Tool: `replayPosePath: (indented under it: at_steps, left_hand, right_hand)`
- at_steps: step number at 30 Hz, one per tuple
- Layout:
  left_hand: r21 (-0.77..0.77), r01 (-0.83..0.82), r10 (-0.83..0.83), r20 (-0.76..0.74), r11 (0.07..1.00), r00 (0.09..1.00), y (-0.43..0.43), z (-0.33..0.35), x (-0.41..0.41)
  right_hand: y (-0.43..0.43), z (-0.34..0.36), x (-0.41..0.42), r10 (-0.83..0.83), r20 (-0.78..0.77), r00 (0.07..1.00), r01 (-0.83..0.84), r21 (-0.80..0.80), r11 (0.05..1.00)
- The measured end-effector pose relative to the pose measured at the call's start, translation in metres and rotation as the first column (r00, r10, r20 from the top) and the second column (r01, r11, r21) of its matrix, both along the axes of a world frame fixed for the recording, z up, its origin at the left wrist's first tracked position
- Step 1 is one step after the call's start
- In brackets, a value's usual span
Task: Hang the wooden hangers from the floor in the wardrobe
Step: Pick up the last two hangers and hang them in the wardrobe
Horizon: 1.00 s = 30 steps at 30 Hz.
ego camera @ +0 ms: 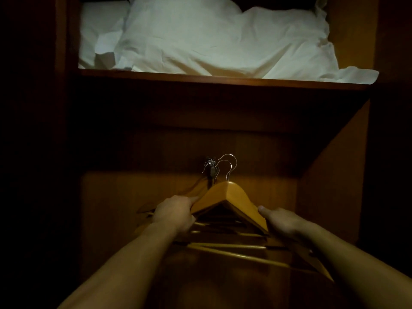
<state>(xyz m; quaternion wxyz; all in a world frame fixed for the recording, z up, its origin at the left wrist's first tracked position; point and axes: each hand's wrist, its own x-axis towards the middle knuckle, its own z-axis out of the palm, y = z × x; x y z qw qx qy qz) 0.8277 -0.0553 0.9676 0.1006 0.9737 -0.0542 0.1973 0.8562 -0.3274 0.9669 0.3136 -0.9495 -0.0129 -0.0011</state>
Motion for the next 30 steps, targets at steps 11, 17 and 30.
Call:
replayPosePath:
  at_steps: [11, 17, 30]
  left_hand:
    - [-0.028, -0.029, 0.029, -0.015, 0.999, 0.999, 0.008, -0.009, 0.043]
    - [-0.036, -0.066, 0.066, -0.001, 0.997, 0.998, 0.007, -0.018, 0.056]
    - [-0.026, -0.093, 0.093, 0.002, 0.995, 0.996, 0.011, -0.022, 0.058]
  right_hand:
    - [0.011, 0.009, 0.053, 0.020, -0.001, 1.000, -0.020, -0.015, 1.000]
    - [0.012, -0.001, 0.062, 0.082, 0.005, 0.997, -0.082, -0.028, 0.996]
    - [0.012, -0.018, 0.079, 0.046, 0.017, 0.999, -0.046, -0.027, 0.999]
